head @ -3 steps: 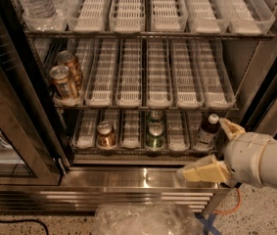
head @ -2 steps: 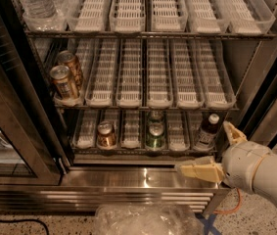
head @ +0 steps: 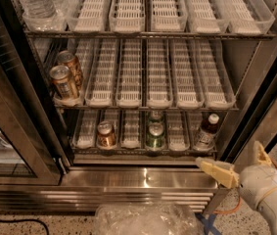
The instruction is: Pick blue plastic bottle from bottom shelf of fridge
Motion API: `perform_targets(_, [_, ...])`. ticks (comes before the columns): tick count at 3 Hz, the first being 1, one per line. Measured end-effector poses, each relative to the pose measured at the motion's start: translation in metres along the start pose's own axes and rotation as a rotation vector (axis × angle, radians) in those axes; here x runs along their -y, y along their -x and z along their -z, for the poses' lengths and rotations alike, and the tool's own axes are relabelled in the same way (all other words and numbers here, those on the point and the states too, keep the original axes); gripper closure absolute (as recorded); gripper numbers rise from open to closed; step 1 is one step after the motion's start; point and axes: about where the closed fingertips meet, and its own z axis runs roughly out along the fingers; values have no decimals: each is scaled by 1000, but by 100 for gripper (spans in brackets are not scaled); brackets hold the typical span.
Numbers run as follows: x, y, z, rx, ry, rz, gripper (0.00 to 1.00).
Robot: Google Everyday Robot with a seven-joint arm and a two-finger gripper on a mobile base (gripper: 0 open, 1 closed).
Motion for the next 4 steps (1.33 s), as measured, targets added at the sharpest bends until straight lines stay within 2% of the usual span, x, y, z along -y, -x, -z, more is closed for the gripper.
perform_targets(1, [10, -2, 5, 15, -38, -42, 0])
perform_targets(2, [10, -2, 5, 15, -38, -42, 0])
perform_targets(3, [7, -9, 2, 44, -39, -4, 0])
perform_targets(4, [-4, -26, -4, 94, -57, 84, 0])
